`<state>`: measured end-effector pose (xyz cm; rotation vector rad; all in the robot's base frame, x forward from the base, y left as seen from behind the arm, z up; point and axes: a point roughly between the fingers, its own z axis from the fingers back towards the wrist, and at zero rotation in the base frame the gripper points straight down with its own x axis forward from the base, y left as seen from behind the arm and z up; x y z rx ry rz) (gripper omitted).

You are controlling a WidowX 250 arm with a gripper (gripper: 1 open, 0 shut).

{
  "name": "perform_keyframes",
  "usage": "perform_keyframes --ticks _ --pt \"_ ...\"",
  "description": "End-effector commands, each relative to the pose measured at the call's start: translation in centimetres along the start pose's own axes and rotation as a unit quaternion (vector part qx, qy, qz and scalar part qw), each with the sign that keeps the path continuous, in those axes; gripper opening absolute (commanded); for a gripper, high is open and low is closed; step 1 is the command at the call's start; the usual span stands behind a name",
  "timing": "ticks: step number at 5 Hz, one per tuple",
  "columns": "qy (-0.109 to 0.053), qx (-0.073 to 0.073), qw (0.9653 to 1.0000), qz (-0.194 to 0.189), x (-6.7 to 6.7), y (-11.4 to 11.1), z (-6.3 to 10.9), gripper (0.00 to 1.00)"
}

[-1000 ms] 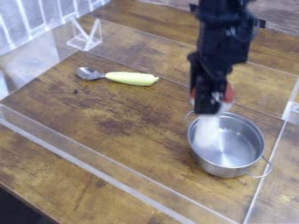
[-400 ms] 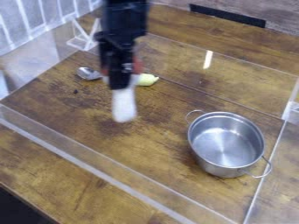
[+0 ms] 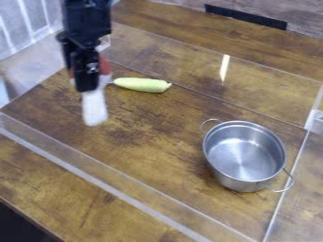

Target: Remove the mushroom from the silver pot and put it on the table

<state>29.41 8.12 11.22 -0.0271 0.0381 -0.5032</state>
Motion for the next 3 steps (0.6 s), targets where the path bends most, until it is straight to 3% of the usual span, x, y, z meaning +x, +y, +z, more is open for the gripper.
perform_keyframes --ticks 1,3 --pt "-0.028 0.031 0.9991 0.003 0.2 0.2 1.5 1.0" --pt "-0.033 0.031 0.9958 -0.079 2.3 -0.2 1.9 1.0"
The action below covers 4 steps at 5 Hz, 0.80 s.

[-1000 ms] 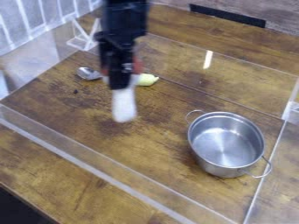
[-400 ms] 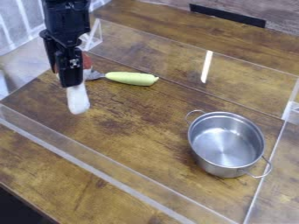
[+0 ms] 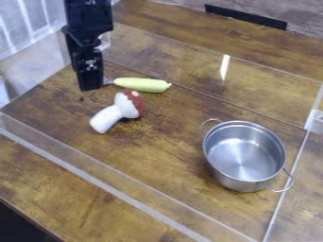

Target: Remove the mushroom from the silver pot and put it on the table

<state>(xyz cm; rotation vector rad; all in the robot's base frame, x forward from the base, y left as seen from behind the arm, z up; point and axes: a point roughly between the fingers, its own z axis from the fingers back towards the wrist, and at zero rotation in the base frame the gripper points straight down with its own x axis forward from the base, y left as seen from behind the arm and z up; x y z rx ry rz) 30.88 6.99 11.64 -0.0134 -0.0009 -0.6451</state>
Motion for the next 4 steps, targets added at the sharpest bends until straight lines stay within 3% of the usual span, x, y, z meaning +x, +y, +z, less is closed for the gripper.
perform_keyframes --ticks 1,3,4 --pt "-0.019 0.019 0.9996 0.014 1.5 -0.1 0.0 1.0" --pt "-0.023 0.018 0.9985 0.047 3.4 -0.9 -3.1 1.0" --pt "-0.022 0.016 0.9994 0.02 3.9 -1.6 -4.4 1.0"
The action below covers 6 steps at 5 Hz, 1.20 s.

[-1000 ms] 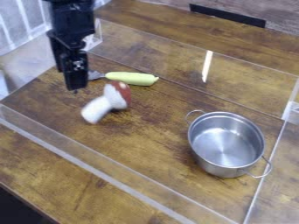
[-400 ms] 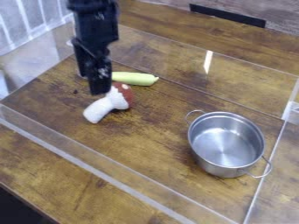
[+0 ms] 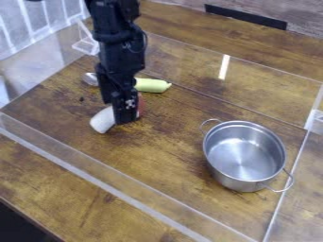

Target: Remove the mushroom from the silver pot and put it on the table

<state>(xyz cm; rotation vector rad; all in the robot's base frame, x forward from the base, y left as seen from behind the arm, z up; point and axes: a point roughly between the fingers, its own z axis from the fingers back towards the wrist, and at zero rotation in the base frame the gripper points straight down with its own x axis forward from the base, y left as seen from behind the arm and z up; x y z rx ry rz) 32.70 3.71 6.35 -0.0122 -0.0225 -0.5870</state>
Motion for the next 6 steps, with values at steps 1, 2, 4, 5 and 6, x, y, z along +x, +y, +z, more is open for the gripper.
perform_keyframes --ticks 1,2,4,5,6 --pt "-0.014 0.014 0.9991 -0.037 1.3 -0.8 0.8 1.0" --pt "-0.017 0.02 0.9979 -0.059 2.1 0.2 1.6 1.0" --pt "-0.017 0.021 0.9971 -0.071 2.9 1.4 0.2 1.0" --pt "-0.016 0.018 0.9977 -0.064 3.3 1.5 -1.6 1.0" --pt "-0.015 0.016 0.9984 -0.052 3.9 1.0 -2.7 0.0"
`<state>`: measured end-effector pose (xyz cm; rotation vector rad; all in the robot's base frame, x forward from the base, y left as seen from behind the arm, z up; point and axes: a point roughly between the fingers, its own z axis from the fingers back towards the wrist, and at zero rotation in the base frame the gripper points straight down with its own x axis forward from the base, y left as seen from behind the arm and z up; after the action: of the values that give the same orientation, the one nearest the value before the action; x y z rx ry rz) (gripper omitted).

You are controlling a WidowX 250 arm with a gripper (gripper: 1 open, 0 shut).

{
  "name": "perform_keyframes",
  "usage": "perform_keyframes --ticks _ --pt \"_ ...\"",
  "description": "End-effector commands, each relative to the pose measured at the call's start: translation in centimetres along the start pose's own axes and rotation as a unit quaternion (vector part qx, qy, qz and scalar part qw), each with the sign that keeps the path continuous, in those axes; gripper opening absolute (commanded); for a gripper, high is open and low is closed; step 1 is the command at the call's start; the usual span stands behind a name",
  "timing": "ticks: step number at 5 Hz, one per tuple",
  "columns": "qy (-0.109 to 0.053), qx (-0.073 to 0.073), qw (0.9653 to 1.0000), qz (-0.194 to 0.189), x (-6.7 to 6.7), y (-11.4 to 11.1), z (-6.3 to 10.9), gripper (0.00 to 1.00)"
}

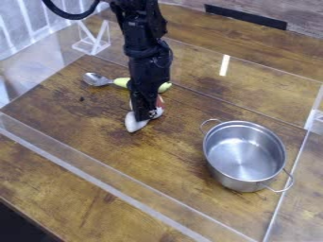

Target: Remove the mushroom from the silver pot and put it on the table

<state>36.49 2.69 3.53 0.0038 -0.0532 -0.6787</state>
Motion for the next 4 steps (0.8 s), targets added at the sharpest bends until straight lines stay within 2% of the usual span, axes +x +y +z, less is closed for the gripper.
perform_keyframes --ticks 1,2,4 --pt "-0.001 -0.002 0.9997 -0.025 0.2 0.5 0.1 1.0" --pt "0.002 -0.009 0.999 -0.044 0.1 1.2 0.0 1.0" --pt "0.012 0.0 0.9985 -0.053 -2.2 1.6 4.0 1.0"
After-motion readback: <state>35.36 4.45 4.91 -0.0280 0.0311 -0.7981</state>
